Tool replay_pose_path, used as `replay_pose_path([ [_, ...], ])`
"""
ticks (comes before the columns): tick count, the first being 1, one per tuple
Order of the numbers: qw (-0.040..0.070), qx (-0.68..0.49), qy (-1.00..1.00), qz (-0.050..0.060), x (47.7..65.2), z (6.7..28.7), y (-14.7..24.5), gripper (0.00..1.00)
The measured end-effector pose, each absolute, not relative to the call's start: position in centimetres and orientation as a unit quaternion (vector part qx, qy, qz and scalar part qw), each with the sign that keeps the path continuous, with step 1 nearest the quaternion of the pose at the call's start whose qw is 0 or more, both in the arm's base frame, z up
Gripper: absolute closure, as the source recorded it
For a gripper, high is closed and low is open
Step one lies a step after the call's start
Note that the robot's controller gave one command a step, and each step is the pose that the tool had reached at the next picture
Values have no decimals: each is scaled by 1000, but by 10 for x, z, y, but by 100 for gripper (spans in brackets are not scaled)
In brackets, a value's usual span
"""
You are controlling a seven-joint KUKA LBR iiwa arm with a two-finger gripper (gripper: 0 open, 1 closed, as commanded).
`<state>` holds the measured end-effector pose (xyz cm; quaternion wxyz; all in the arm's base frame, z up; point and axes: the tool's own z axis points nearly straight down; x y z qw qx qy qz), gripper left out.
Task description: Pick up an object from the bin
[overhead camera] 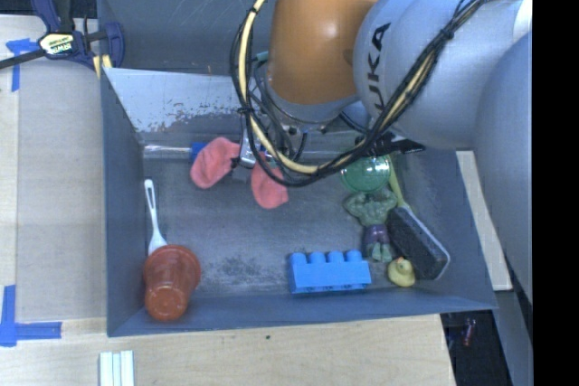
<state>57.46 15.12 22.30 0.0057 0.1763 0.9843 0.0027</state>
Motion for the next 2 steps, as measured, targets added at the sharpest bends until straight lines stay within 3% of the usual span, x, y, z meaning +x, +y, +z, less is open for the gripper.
replay_pose_path([
  [2,10,175,984,4,576,240,151,100],
])
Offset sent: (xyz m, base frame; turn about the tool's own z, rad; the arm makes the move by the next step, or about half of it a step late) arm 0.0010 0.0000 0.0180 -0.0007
